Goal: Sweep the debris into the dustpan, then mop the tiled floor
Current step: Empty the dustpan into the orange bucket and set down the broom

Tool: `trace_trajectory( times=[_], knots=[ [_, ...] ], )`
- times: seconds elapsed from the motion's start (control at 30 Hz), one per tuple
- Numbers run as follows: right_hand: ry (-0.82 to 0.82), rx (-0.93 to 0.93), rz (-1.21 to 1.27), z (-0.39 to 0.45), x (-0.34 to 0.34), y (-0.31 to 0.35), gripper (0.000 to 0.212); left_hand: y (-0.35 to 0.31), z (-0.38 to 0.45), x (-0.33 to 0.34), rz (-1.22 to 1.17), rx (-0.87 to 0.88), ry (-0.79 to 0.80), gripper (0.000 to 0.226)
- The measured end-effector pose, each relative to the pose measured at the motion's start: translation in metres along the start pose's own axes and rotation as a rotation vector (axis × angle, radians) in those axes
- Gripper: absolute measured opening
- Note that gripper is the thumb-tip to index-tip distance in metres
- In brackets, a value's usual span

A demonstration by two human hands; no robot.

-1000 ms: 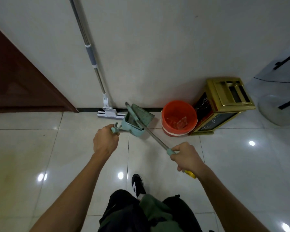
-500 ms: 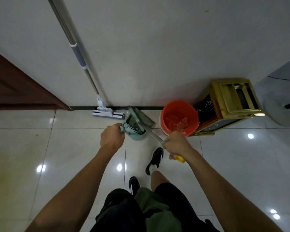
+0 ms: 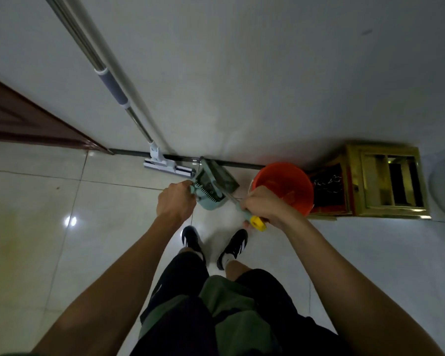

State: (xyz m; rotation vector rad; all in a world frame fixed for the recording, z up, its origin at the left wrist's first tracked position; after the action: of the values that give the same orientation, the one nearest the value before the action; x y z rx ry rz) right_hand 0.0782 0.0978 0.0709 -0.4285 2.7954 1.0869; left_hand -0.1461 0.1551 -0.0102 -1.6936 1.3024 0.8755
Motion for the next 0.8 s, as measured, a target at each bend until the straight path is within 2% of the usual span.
trace_trajectory(
  times=[0.07,0.2,0.37,0.63,0.8],
  knots=[
    [0.01,0.007,0.078,0.011,-0.002,0.024,0.008,0.003,0.009,-0.006,-0.006,-0.006,0.006,0.007],
    [0.045,-0.023,0.036,0.018,0.0,0.064,0.024,0.022,0.018,-0.015,-0.002,0.023,0.033,0.012],
    [0.071,-0.041,-0.023,0.021,0.012,0.087,0.022,0.045,0.026,-0.017,0.061,0.089,0.044,0.021],
    [0.065,-0.043,0.02,0.028,0.019,0.091,0.011,0.058,0.039,-0.019,0.088,0.15,0.037,0.02],
    [0.045,-0.01,0.085,0.027,0.019,0.078,0.015,0.059,0.039,-0.01,0.118,0.171,0.039,0.013]
  ],
)
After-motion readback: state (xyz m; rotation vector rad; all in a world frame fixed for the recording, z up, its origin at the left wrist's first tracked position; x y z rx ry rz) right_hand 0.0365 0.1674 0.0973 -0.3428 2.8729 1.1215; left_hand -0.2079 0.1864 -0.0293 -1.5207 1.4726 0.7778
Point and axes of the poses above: each hand's wrist, its own z-axis towards the middle knuckle, its own x-axis out of the palm, y = z × x, the point moved 1 cm from there along z, towards the middle knuckle, and after that the axes turned 13 degrees about -x, right-handed, at the moved point
